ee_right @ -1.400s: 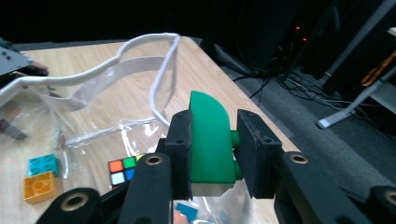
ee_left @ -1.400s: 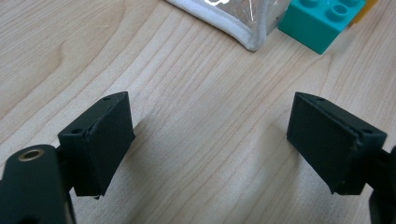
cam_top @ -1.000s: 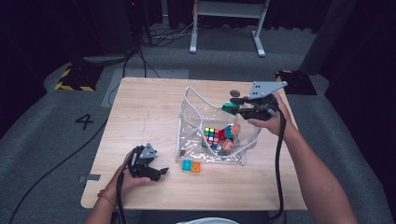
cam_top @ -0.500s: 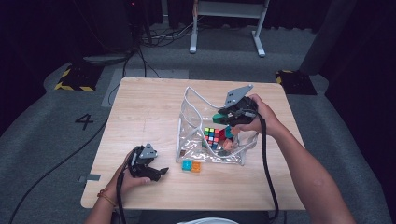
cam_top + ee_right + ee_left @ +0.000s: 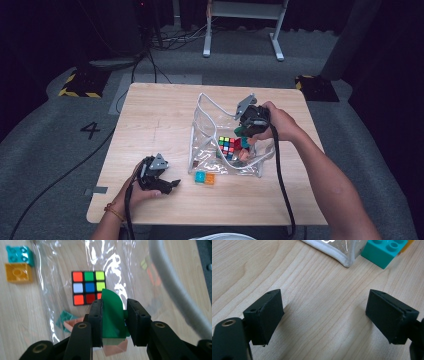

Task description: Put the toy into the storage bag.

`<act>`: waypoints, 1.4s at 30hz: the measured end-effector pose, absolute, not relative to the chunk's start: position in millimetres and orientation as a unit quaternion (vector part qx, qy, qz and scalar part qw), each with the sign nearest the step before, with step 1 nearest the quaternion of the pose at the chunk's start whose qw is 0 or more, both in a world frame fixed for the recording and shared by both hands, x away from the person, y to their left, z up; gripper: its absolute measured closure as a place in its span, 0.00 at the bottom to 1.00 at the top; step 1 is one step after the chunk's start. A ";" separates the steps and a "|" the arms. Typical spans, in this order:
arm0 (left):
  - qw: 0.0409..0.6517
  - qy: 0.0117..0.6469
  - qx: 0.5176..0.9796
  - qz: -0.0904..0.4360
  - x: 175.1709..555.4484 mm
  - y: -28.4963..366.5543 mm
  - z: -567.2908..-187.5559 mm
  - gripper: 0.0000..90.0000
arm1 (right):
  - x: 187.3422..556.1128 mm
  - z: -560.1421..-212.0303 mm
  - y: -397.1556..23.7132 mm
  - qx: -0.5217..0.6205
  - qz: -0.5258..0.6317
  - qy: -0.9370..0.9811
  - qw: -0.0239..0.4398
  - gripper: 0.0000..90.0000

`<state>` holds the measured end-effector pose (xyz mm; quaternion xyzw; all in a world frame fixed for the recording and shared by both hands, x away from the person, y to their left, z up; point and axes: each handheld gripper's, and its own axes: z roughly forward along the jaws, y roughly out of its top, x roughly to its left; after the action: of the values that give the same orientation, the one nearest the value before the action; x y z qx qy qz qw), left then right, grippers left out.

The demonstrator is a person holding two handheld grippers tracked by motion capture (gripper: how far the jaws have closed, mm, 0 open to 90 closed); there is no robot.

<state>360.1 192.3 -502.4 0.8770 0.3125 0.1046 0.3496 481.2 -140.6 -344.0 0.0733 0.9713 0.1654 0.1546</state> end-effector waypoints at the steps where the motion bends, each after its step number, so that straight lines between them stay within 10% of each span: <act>1: 0.350 0.313 0.877 0.105 360.1 192.3 -502.4 0.16 | 481.9 -345.1 -141.9 0.076 0.158 0.973 0.153 0.75; 17: 0.350 0.313 0.877 0.105 360.1 192.3 -502.5 0.16 | 482.6 -348.4 -164.6 0.098 0.142 0.974 0.147 0.74; 42: 0.350 0.313 0.877 0.106 360.0 192.2 -502.6 0.16 | 432.4 -308.2 -244.1 0.169 0.407 0.873 0.208 0.36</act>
<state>360.0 192.2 -502.6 0.8767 0.3127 0.1057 0.3499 432.4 -244.1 -308.2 0.1694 0.8730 0.4071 0.2085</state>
